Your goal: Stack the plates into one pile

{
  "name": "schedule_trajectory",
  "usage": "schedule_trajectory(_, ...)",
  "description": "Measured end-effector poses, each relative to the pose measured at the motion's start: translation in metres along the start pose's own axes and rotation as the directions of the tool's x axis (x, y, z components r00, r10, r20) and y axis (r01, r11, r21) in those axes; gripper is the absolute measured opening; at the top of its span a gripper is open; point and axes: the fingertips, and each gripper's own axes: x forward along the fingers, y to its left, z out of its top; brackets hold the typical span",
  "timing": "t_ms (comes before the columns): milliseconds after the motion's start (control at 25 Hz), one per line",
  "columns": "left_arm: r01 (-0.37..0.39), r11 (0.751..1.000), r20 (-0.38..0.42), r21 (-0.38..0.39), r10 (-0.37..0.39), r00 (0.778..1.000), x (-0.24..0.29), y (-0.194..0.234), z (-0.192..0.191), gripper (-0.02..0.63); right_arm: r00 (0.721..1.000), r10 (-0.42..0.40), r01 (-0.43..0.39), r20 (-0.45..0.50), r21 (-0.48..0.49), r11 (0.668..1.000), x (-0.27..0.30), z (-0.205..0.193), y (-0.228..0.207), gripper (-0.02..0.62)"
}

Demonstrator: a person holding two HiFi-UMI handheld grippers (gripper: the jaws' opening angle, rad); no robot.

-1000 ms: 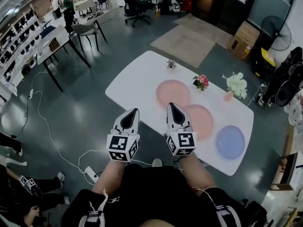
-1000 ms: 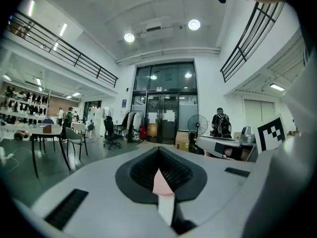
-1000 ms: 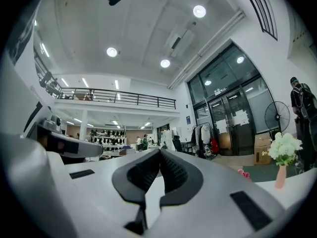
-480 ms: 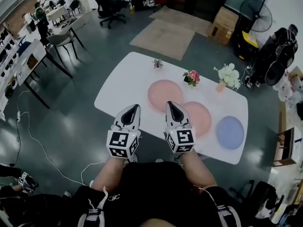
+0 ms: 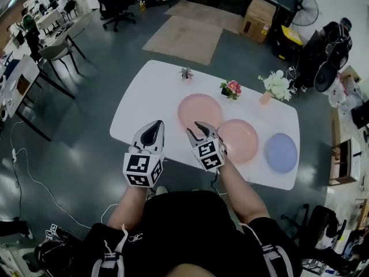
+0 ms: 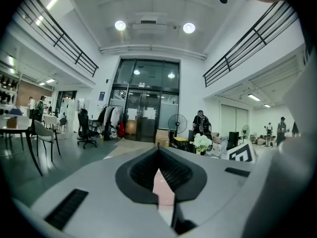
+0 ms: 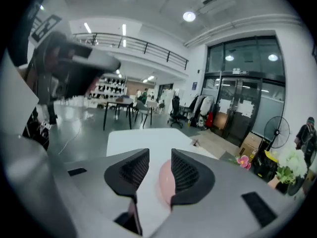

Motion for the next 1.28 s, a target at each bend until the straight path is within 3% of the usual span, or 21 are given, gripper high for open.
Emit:
schedule_trajectory(120,0.0,1.0,-0.007,-0.002,0.0,1.0,0.004,0.019,-0.006,0.012,0.978,0.023,-0.044,-0.209,-0.098,0.994,0.044,-0.051,0.007,0.156)
schedule_trajectory(320,-0.023,1.0,-0.018,-0.006,0.022,1.0,0.0,0.052,-0.012,0.012,0.895,0.024,-0.11,-0.446,-0.167,0.98,0.091,-0.114,0.012,0.156)
schedule_trajectory(600,-0.053,0.999,-0.024,0.001,0.053,0.998,-0.008,0.086,-0.012,0.012,0.788,-0.012,-0.164,-0.615,-0.228,0.96,0.126,-0.164,0.014,0.155)
schedule_trajectory(760,-0.056,0.998,-0.029,0.004,0.056,0.998,-0.01,0.094,-0.011,0.012,0.752,-0.049,-0.169,-0.657,-0.265,0.949,0.137,-0.179,0.012,0.146)
schedule_trajectory(920,-0.056,0.998,-0.037,0.002,0.056,0.998,-0.013,0.097,-0.013,0.012,0.752,-0.14,-0.135,-0.644,-0.358,0.924,0.141,-0.182,0.004,0.042)
schedule_trajectory(1120,-0.044,0.999,-0.042,0.004,0.044,0.998,-0.014,0.1,-0.012,0.012,0.769,-0.212,-0.114,-0.603,-0.455,0.883,0.14,-0.167,0.003,0.032)
schedule_trajectory(1280,-0.023,1.0,-0.049,0.002,0.023,0.999,-0.011,0.097,-0.014,0.012,0.796,-0.203,-0.091,-0.571,-0.444,0.891,0.134,-0.149,0.008,0.034)
